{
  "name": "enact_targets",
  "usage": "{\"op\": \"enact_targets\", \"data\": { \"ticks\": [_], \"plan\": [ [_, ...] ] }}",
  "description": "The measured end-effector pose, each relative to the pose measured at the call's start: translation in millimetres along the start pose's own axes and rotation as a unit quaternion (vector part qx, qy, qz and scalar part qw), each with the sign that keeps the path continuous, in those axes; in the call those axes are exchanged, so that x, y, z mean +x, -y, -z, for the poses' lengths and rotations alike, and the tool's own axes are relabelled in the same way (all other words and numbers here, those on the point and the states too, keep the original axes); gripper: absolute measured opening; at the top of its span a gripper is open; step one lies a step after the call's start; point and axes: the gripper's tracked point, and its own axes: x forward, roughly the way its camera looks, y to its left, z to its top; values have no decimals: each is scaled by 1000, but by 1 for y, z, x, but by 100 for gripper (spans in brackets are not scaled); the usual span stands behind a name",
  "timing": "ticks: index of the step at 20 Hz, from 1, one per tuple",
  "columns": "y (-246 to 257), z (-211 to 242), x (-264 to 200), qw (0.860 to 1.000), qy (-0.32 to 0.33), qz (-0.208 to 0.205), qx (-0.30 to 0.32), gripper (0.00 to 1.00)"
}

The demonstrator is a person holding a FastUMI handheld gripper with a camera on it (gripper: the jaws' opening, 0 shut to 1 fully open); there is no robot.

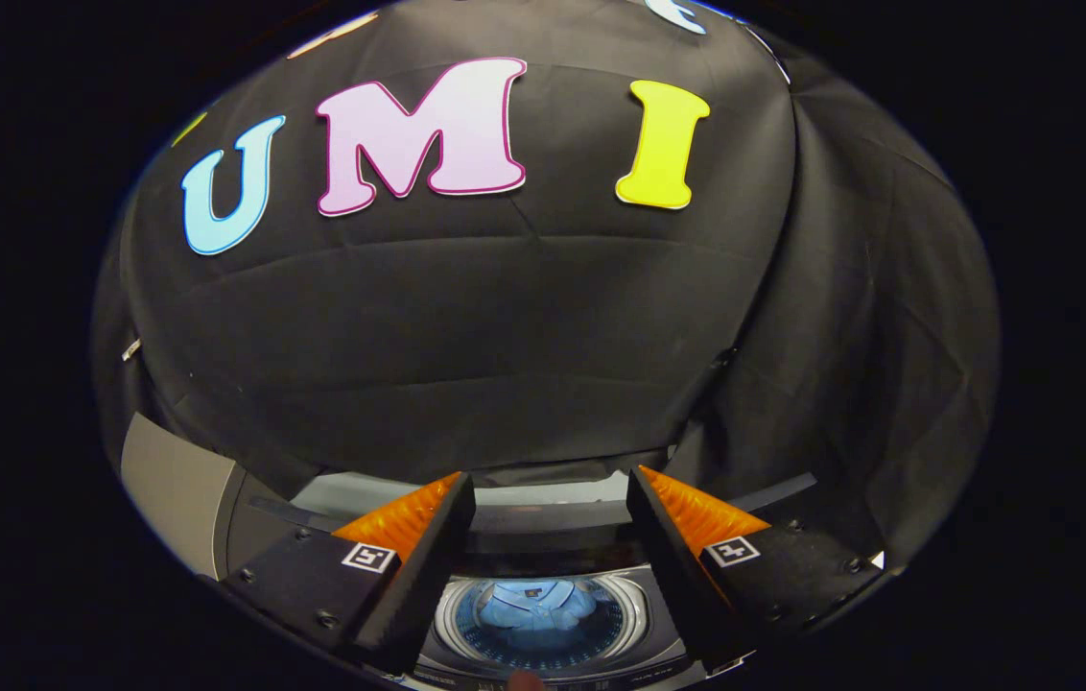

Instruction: Put the clothes into the washing machine and then close the washing machine lid.

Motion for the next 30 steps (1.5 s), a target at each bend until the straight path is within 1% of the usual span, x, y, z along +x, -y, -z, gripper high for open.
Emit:
{"op": "enact_targets", "data": {
  "ticks": [11, 15, 30],
  "plan": [
    [3, 23, -27, 1000, 6, 3, -2, 100],
    [3, 23, -29, 1000, 25, 2, 1, 100],
    [4, 37, -40, 999, 40, 2, 5, 100]
  ]
}}
